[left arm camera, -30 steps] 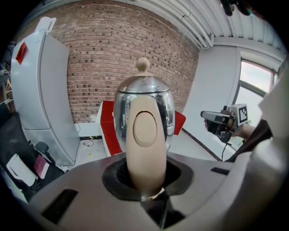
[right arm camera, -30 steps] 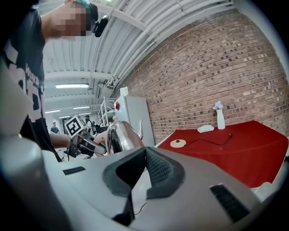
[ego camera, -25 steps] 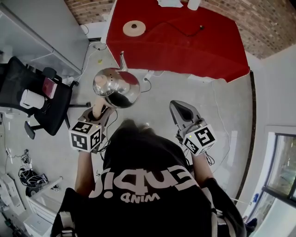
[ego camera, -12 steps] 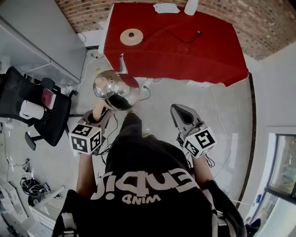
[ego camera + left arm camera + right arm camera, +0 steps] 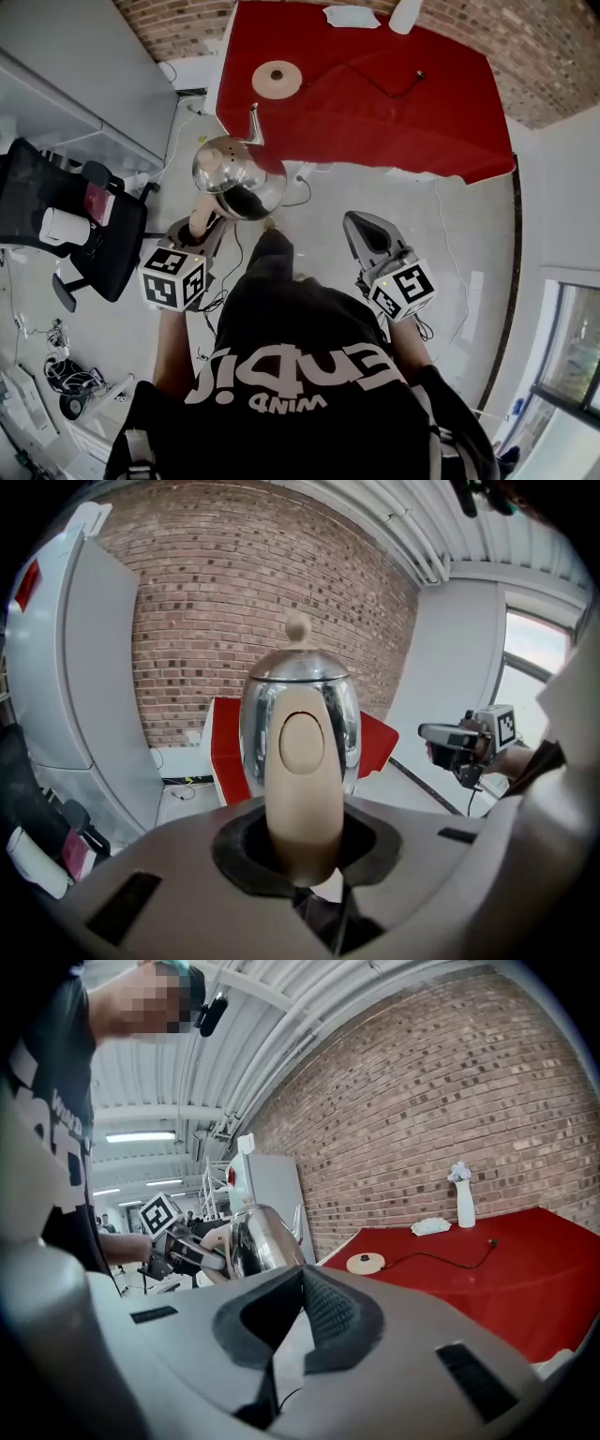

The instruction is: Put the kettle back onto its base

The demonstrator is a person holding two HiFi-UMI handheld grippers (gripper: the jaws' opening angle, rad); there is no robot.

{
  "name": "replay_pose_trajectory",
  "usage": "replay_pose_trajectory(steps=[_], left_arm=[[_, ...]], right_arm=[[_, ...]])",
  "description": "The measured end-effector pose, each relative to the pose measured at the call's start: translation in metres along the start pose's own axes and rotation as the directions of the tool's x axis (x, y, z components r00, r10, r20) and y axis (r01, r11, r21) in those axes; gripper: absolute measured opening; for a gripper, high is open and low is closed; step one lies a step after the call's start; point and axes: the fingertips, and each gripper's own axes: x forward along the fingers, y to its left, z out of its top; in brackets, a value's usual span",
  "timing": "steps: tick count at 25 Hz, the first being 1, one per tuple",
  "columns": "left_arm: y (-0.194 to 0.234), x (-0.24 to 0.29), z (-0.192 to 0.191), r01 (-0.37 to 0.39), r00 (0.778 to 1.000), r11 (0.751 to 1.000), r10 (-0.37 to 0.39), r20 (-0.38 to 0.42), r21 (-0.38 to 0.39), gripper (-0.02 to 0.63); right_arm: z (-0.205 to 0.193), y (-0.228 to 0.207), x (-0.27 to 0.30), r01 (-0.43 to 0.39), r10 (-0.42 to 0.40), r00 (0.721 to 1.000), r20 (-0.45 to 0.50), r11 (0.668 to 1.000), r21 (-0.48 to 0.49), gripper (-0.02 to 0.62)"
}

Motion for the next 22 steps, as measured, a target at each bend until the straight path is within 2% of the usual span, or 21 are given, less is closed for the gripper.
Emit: replay_pose_trajectory(steps=[11, 22], left_arm=[[0.07, 0.058, 0.056, 0.051, 0.998, 0.999, -0.051, -0.042, 0.003, 0.077], [0.121, 0.092, 0.11, 0.12, 0.992, 0.991, -0.117, -0.054, 0.055, 0.077]], right_arm=[[0.037, -0.048, 0.095, 0.02, -0.02, 1.0, -0.012, 1.0, 0.003, 0.021], [0.067, -0.076, 0.161, 0.079, -0.079, 0.997, 0.019, 0.997, 0.011, 0.021]])
